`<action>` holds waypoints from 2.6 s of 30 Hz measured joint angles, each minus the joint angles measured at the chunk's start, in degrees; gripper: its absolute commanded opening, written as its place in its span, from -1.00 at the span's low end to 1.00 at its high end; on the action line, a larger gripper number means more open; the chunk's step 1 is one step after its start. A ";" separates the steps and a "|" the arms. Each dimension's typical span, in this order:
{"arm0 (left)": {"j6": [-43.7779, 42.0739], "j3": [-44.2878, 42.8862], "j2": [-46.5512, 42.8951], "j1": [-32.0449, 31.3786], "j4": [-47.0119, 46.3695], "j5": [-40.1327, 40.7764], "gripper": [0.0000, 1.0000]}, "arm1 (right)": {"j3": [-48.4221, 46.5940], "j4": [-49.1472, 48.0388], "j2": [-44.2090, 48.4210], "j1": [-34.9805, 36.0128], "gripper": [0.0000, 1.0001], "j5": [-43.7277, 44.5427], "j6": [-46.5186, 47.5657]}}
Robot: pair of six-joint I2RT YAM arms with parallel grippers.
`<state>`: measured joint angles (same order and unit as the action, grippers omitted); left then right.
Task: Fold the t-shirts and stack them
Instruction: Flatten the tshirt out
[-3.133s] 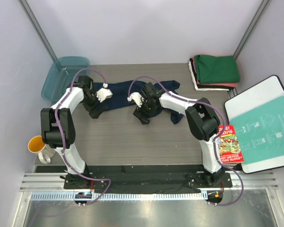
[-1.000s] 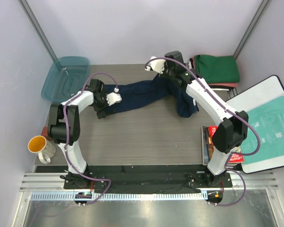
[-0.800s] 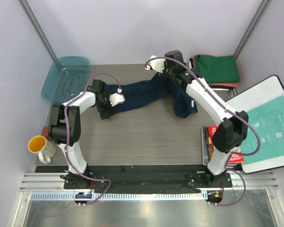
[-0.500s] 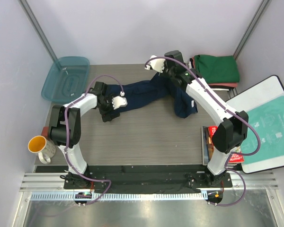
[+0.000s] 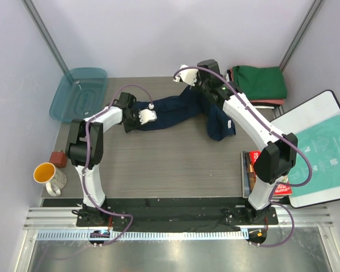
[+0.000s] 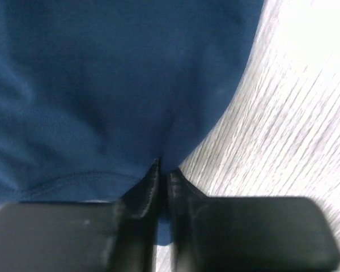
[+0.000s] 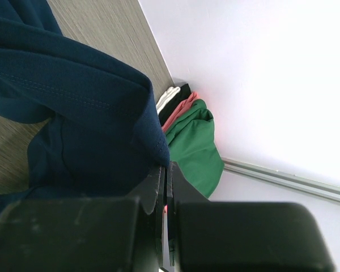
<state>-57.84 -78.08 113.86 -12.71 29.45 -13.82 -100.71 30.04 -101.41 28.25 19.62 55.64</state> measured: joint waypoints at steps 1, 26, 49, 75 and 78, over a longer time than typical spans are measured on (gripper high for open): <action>0.11 -0.11 0.11 -0.04 0.13 0.31 -0.98 | 0.00 0.00 0.00 0.00 -0.97 0.00 -0.02; -12.90 -19.15 -22.93 2.56 43.54 -8.83 -0.87 | -1.88 21.03 24.83 -0.31 -0.98 -15.37 -0.90; -3.50 -21.79 -5.11 0.92 41.90 -6.54 0.40 | 16.74 -15.32 12.63 -0.37 -0.98 -0.87 2.60; -4.02 34.49 -41.13 -12.35 12.28 8.68 0.45 | 13.20 -20.61 5.25 -2.97 -0.97 2.82 2.03; -3.15 36.24 -41.75 -13.20 9.79 8.83 0.45 | 12.92 -20.65 5.25 -2.97 -0.98 2.84 1.70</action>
<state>-60.99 -41.85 72.12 -25.91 39.24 -4.99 -87.79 9.39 -96.16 25.28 22.46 57.34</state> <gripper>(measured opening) 0.725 0.033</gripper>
